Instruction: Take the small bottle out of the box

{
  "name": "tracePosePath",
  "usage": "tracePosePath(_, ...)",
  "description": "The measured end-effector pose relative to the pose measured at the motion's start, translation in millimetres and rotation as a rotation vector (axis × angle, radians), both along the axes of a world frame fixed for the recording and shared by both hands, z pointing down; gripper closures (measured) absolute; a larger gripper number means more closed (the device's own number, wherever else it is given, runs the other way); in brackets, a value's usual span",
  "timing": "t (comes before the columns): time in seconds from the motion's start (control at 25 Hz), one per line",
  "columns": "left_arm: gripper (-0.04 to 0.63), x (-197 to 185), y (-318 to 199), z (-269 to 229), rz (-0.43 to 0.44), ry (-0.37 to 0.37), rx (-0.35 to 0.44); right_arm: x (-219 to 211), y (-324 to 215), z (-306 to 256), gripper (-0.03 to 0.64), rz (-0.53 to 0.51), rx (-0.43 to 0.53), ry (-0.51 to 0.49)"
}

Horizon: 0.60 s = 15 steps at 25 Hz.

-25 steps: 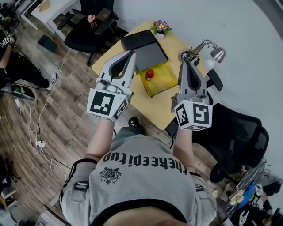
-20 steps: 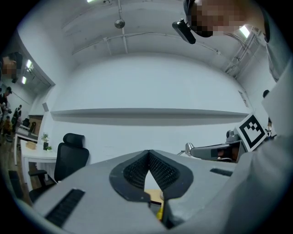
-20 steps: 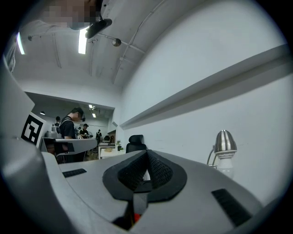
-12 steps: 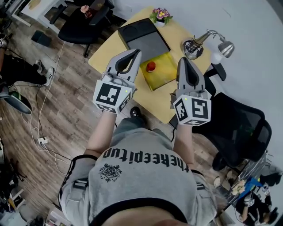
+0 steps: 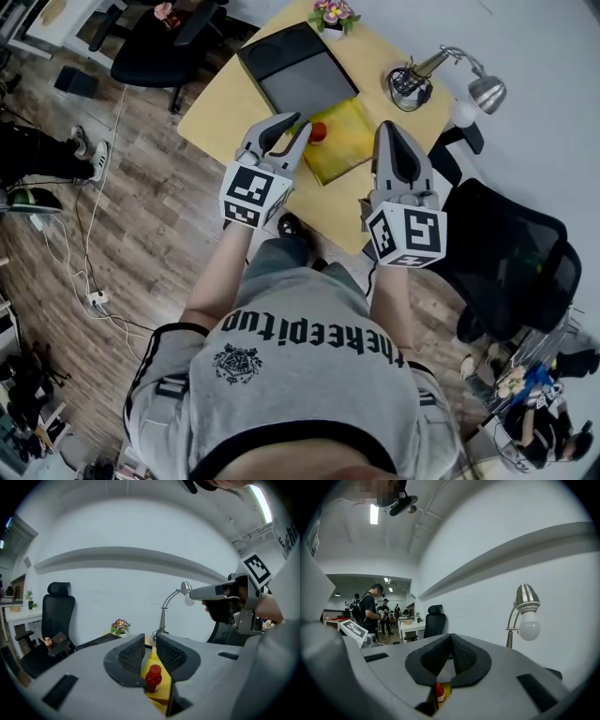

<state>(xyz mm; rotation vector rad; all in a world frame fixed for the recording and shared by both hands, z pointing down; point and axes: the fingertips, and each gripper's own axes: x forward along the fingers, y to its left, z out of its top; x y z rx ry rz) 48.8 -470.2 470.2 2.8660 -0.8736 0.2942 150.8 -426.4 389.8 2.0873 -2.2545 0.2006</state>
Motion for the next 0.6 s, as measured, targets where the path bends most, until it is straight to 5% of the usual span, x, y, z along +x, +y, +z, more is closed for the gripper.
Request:
tracePosePath(0.24,0.491,15.2,1.0,58.0,0.067,-0.113,-0.094,8.5,-1.4,14.3,0.615,0.021,-0.043,0.005)
tracePosePath(0.6,0.442,34.1,-4.5,107.4,0.119,-0.187,-0.149,16.8,-6.9,34.8,0.615,0.046,-0.102,0.002)
